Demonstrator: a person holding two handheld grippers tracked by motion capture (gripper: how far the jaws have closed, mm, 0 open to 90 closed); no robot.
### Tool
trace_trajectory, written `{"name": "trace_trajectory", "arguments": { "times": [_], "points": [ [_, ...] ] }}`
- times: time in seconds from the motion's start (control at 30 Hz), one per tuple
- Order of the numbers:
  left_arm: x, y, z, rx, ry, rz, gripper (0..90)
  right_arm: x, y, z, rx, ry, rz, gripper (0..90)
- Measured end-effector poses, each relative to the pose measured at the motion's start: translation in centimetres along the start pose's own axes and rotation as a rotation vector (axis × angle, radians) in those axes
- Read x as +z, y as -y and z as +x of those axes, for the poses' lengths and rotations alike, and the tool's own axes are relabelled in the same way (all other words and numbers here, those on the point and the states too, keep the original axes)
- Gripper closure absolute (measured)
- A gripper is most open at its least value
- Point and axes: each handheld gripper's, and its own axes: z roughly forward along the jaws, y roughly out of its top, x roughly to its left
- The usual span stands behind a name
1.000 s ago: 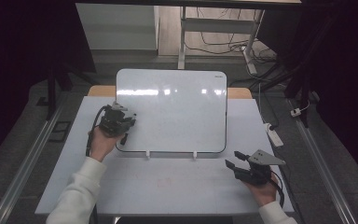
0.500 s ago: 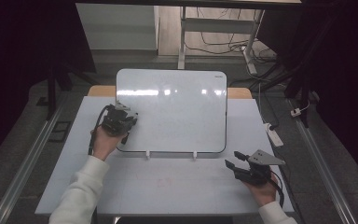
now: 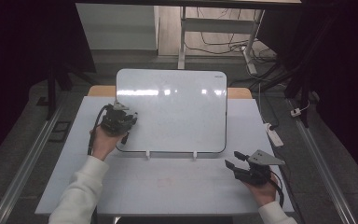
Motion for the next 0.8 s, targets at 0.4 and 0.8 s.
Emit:
{"name": "trace_trajectory", "arguments": {
  "times": [0.4,0.8],
  "points": [
    [-0.4,0.1,0.2,-0.005,-0.016,-0.038,54.6,0.1,0.0,0.0,-0.001,-0.001,0.001,45.9],
    [-3.1,1.1,-0.6,0.015,0.037,-0.137,33.3,0.0,0.0,-0.1,-0.001,-0.003,0.000,45.8]
  ]
}}
